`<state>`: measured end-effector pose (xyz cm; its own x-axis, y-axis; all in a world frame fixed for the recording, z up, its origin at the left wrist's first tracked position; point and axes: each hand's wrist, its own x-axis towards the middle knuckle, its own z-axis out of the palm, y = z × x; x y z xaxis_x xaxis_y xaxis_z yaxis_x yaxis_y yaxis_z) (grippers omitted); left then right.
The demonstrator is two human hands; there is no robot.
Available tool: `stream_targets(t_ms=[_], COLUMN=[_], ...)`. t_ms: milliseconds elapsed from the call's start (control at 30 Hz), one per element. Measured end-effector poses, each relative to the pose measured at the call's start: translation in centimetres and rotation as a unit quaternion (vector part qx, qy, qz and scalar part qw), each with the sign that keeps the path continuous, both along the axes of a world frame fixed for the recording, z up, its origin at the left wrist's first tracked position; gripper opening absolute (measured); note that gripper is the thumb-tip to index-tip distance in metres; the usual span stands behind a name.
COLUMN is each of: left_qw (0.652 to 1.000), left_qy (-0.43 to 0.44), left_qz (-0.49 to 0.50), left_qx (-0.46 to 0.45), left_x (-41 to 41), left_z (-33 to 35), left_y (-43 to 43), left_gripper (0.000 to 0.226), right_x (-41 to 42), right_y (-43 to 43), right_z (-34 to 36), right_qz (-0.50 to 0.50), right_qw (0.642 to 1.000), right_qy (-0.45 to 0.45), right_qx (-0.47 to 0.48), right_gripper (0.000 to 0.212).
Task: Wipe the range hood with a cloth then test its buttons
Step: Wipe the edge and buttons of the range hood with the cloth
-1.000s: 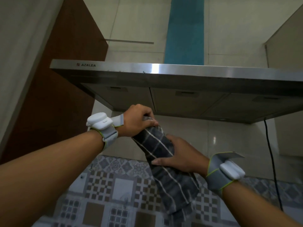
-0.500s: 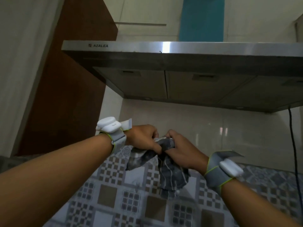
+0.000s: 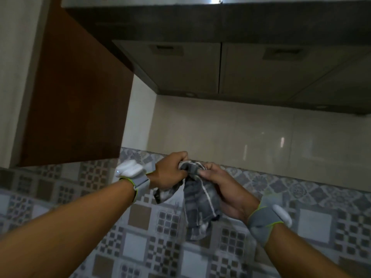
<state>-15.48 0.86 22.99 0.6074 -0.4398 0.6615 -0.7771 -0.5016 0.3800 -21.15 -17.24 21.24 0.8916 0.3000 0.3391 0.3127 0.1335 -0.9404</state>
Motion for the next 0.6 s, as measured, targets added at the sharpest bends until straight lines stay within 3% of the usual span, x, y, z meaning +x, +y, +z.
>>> stream_targets(t_ms=[67,133,167,267,333,467,600], left_qw=[1.000,0.999,0.998,0.993,0.993,0.996,0.977], left_qy=[0.001,0.014,0.030,0.079,0.083,0.020,-0.107], left_qz=[-0.006,-0.027,-0.042,-0.042,-0.035,-0.025,0.040], left_qx=[0.003,0.023,0.034,0.075,0.073,0.080,0.179], left_x=[1.5,2.7,3.3,4.4,5.3,8.1,11.3], left_z=[-1.1,-2.0,-2.6,-5.1,-7.2,-11.1,-13.5], left_y=[0.0,0.3,0.5,0.6,0.6,1.1,1.0], left_gripper=[0.026,0.032,0.033,0.032,0.027,0.021,0.009], right_x=[1.1,2.3,2.9,5.4,6.8,9.7,13.7], right_y=[-0.1,-0.7,-1.1,-1.9,-1.9,-1.7,-2.1], right_z=[-1.0,-2.0,-2.5,-4.5,-6.2,-9.5,-11.9], right_qz=[0.032,-0.050,-0.116,-0.187,-0.187,-0.189,-0.236], right_qw=[0.997,0.997,0.977,0.851,0.809,0.763,0.699], right_qy=[0.048,-0.017,-0.084,-0.253,-0.277,-0.323,-0.308], right_qx=[0.046,-0.055,-0.161,-0.421,-0.484,-0.528,-0.601], right_gripper=[0.039,0.032,0.026,0.020,0.027,0.021,0.032])
